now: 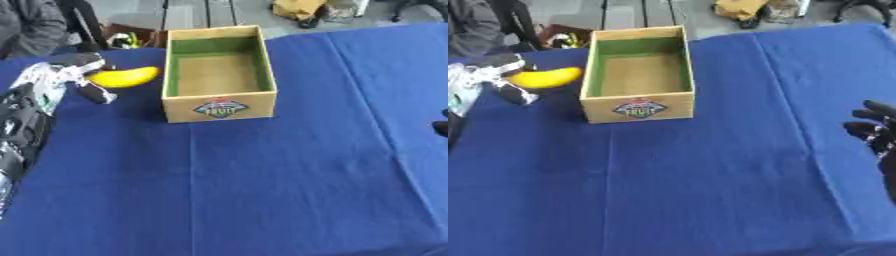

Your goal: Pick up objects on the table and place them in the box.

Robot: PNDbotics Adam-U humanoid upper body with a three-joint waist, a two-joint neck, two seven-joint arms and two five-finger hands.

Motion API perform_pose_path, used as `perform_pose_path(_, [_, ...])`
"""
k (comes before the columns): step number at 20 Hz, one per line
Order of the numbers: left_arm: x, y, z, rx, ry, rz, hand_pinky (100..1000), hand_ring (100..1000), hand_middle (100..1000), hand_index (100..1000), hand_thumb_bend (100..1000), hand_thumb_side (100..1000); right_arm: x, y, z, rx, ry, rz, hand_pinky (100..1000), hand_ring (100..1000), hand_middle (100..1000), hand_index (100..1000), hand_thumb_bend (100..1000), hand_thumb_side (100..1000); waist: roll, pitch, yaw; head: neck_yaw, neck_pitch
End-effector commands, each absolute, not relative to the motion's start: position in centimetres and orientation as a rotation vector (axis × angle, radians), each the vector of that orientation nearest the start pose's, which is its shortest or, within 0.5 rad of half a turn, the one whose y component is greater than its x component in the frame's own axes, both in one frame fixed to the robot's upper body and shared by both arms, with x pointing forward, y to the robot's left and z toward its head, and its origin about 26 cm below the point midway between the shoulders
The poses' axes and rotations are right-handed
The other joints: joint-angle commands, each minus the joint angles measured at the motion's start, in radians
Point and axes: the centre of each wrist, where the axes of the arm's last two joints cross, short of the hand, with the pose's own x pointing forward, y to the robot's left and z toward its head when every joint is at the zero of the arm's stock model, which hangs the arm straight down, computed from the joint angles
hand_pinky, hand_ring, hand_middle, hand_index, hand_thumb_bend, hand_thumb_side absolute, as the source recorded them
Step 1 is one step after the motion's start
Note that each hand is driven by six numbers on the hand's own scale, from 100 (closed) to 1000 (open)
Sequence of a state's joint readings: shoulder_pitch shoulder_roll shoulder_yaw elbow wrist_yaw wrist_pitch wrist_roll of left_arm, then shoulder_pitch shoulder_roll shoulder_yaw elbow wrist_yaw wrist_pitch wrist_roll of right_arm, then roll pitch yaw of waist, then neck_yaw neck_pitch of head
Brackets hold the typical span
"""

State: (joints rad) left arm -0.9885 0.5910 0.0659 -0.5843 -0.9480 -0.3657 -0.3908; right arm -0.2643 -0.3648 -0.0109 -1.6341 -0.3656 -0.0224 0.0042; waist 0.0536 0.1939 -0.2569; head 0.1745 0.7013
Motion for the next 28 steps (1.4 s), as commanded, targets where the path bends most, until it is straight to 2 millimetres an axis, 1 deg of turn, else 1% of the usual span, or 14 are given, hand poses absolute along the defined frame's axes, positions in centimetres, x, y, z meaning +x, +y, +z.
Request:
perform_pose_path(1, [47.0,42.0,21.9,0.909,-1.283,-1.322,766,621,473,687,246,155,33.7,-31.0,12.0,0.071,-1.934,0.105,816,675,676,788,100,1000,-0.004,-0.023,0.004,-0.003,-0.004])
perform_pose_path(4, [47.2,41.7,22.9,0.9,-1.319,-1.331,765,619,472,682,242,158,33.6,-31.1,11.9,0.07,-1.931,0.104,816,675,677,788,100,999,-0.005,-0.032,0.004,-0.005,-0.001])
perform_pose_path(8, [47.6,40.6,24.0,0.886,-1.364,-1.35,765,620,473,682,242,162,33.6,-31.2,11.8,0.067,-1.927,0.103,816,675,677,788,100,998,-0.007,-0.043,-0.003,0.0,0.0])
perform_pose_path(11, [48.3,38.8,24.5,0.867,-1.396,-1.379,765,620,473,682,237,161,33.6,-31.0,11.7,0.078,-1.923,0.106,816,675,677,788,100,998,-0.008,-0.05,-0.013,0.007,0.0])
perform_pose_path(17, [49.4,35.3,24.1,0.842,-1.42,-1.437,763,620,472,679,239,165,33.7,-30.7,11.8,0.094,-1.925,0.113,816,675,678,788,100,999,-0.007,-0.049,-0.039,0.021,-0.005])
perform_pose_path(24, [50.4,31.6,23.4,0.804,-1.461,-1.492,762,621,470,675,234,166,34.0,-30.3,12.2,0.111,-1.935,0.123,816,675,678,788,100,1000,0.001,-0.031,-0.084,0.037,-0.018])
perform_pose_path(28, [50.7,30.0,23.1,0.796,-1.476,-1.528,762,621,469,675,236,168,34.1,-30.2,12.3,0.117,-1.938,0.127,816,676,679,788,100,1000,0.008,-0.023,-0.106,0.046,-0.023])
